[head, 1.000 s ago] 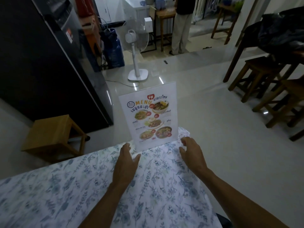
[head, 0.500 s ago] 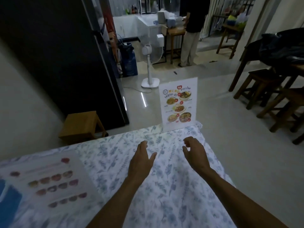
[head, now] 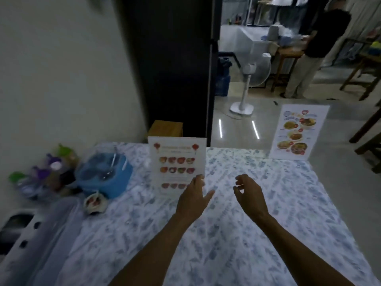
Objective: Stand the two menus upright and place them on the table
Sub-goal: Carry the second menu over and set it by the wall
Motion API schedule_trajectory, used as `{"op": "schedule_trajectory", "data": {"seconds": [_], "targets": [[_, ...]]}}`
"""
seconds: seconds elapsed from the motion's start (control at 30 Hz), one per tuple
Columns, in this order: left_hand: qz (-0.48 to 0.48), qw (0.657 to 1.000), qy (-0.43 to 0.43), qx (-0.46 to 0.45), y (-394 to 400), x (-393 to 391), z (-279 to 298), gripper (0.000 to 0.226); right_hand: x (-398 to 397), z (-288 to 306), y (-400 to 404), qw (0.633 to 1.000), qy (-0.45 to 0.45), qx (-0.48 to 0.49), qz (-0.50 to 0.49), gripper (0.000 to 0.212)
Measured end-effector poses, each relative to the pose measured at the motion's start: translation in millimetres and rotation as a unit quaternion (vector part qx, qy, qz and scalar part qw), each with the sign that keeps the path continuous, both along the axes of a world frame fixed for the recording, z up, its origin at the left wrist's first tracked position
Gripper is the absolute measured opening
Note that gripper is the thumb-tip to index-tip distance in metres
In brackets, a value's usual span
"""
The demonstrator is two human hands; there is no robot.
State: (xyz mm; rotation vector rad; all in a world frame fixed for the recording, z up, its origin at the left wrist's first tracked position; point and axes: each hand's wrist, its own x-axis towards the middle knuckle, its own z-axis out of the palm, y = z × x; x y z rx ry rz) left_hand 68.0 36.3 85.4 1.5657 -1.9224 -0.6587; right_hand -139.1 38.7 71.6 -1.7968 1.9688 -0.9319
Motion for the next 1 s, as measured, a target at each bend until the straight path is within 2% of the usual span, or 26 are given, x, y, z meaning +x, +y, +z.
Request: {"op": "schedule_trajectory", "data": {"seconds": [0.1,0.3,0.5,0.63,0.8,1.0], "targets": [[0.051,0.998,0.002,0.025,0.3,51.8,-2.7,0.051,32.2,0.7,-4.9,0.999,-0.001,0.015,0.041,0.030],[0.151,0.987,0.002,0.054,-13.0,137.1,-26.5,0.029,73.4,-15.6,-27.8,0.995,0.002,0.075,0.073,0.033],[0.203,0.974,-0.018,0.098,-47.2,170.4,-48.7,0.035,85.2,-49.1,-55.2,0.989,0.004,0.125,0.073,0.040],[0.173,0.973,0.018,0.154,-76.7,168.1,-62.0,0.060,86.6,-66.5,-75.7,0.978,0.001,0.170,0.117,0.032],[0.129,0.976,0.077,0.161,-103.9,165.2,-65.4,0.054,84.6,-68.9,-103.1,0.969,0.023,0.193,0.155,0.026],[0.128,0.977,0.093,0.146,-148.3,180.2,-41.8,0.050,104.1,-45.8,-142.0,0.971,0.027,0.184,0.153,0.028]]}}
